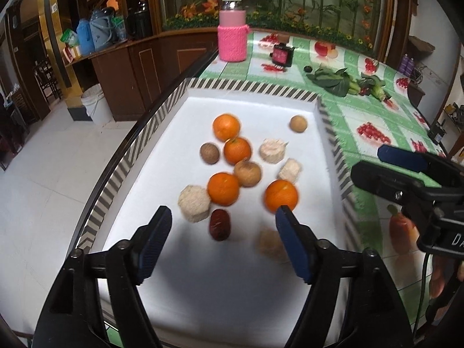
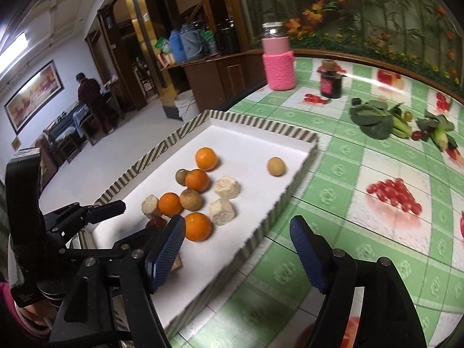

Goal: Organize fruits
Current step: 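Lift both open tools away from the tray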

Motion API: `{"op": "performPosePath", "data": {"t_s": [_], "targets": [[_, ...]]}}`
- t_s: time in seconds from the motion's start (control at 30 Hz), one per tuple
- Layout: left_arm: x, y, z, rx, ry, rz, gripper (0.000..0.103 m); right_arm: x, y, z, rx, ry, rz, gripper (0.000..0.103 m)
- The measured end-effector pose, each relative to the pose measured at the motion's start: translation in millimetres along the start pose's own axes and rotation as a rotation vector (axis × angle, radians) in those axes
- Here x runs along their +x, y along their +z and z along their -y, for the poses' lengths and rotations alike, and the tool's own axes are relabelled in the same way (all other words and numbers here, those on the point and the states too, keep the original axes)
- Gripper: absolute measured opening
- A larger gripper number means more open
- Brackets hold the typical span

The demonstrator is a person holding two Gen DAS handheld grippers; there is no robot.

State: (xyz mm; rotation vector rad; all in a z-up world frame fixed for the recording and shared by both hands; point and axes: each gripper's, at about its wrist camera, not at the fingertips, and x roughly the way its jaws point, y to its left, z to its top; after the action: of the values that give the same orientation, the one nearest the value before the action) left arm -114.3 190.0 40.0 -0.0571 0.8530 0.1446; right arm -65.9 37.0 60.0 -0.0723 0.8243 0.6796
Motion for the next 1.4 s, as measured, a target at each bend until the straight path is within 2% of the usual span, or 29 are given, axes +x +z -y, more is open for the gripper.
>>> {"op": "performPosePath", "data": {"t_s": [0.67,1.4], "targets": [[-24,9,35,0.024,0.014,0.068,0.075,-28,-19,22,0.059,-0.002,0.028,0.078],[-23,8,30,0.004,0.034,0.065,0.075,-21,-19,17,0.045,0.011,0.004,0.078]]}}
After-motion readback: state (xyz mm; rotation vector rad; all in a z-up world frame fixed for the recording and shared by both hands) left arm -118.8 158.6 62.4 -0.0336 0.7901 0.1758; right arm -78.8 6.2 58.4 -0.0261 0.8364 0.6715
